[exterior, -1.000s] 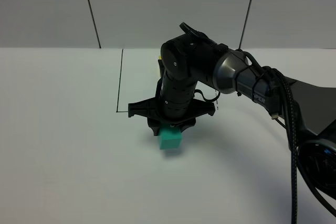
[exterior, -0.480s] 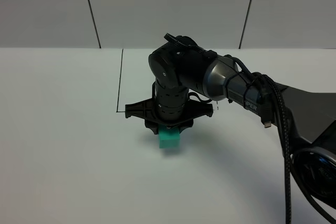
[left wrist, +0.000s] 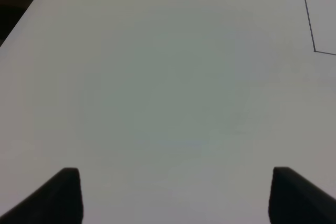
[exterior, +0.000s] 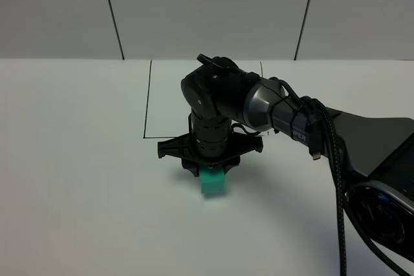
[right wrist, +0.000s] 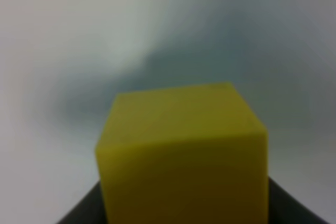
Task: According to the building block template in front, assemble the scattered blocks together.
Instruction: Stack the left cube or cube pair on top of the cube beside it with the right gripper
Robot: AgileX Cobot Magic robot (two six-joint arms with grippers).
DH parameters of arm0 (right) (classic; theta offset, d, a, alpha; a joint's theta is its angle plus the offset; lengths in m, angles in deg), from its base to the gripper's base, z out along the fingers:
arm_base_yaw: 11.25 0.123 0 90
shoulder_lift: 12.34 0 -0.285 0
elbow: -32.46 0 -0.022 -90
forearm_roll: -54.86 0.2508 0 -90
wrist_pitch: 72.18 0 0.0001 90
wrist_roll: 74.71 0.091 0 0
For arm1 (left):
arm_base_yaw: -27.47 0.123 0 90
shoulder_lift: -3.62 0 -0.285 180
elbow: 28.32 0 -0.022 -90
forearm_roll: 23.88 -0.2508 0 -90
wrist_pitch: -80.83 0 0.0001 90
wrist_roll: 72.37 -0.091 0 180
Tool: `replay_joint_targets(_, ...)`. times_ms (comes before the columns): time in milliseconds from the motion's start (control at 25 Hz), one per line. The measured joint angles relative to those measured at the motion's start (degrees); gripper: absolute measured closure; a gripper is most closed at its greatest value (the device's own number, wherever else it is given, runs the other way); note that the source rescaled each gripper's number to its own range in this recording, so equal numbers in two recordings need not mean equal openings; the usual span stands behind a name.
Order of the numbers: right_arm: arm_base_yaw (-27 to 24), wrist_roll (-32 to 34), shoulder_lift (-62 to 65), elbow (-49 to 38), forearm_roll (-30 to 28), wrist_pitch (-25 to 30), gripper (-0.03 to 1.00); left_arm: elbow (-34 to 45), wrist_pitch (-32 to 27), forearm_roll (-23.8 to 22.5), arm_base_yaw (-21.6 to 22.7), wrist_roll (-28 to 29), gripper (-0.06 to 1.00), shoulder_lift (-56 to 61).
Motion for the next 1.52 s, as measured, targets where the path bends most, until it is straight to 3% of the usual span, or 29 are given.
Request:
replay_joint_targets(360,-1.1,0.3,-0.2,-6.7,0.2,-7.2,0.8,0.0,0.0,0.0,0.0,0.0,0.34,0.0)
replay_joint_targets(640,-2.6,-3.3,-0.2,-6.8,0.6,-8.3,0.8,0.0,0.0,0.0,0.0,0.0,0.34,0.0)
replay_joint_targets(1520,-3.0,-3.6,-0.2,-6.8,1.2,-10.8,0.8,0.0,0.0,0.0,0.0,0.0,0.34,0.0)
